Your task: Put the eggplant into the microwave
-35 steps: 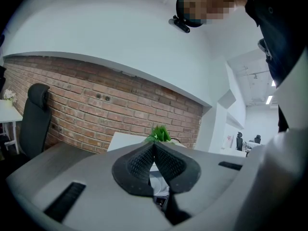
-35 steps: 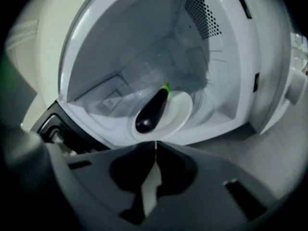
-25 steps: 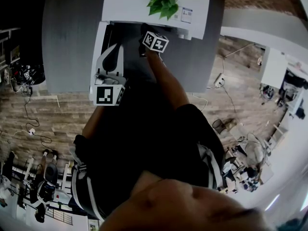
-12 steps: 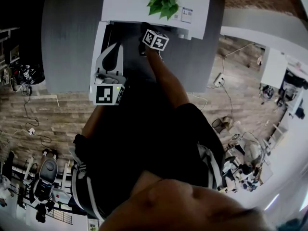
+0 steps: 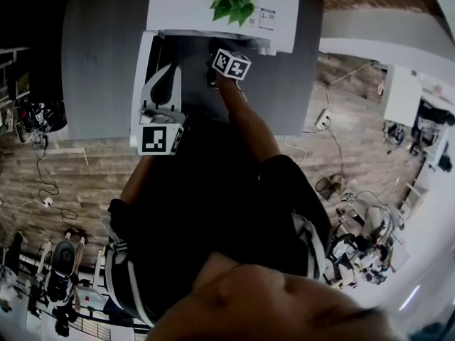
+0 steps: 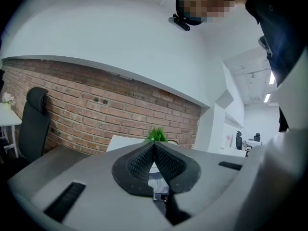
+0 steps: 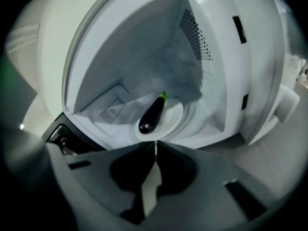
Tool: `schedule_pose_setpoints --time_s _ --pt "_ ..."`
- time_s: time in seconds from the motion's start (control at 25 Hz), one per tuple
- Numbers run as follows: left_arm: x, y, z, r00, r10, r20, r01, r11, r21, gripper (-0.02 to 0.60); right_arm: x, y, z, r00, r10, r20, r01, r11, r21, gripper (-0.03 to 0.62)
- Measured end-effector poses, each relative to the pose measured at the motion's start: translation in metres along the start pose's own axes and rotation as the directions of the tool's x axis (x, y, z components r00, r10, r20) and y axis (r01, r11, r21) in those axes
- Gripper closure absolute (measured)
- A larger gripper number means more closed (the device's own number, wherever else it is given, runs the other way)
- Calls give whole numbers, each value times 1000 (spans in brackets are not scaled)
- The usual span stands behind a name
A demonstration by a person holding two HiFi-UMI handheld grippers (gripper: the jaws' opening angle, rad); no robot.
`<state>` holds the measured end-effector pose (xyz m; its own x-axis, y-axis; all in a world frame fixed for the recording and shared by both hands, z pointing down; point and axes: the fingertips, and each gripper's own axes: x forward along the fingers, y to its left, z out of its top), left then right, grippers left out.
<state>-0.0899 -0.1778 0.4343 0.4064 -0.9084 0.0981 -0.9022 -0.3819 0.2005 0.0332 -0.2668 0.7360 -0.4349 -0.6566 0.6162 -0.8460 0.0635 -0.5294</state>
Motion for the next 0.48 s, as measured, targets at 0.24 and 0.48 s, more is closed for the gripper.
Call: schedule_pose_setpoints --time_s 0.24,0.48 --pt "-16 -14 7 1000 -5 6 4 1000 20 545 -40 9 4 999 24 31 -23 1000 -10 559" --pt "-31 -26 8 1000 -4 19 4 999 37 545 -89 17 13 995 49 86 -48 999 -20 559"
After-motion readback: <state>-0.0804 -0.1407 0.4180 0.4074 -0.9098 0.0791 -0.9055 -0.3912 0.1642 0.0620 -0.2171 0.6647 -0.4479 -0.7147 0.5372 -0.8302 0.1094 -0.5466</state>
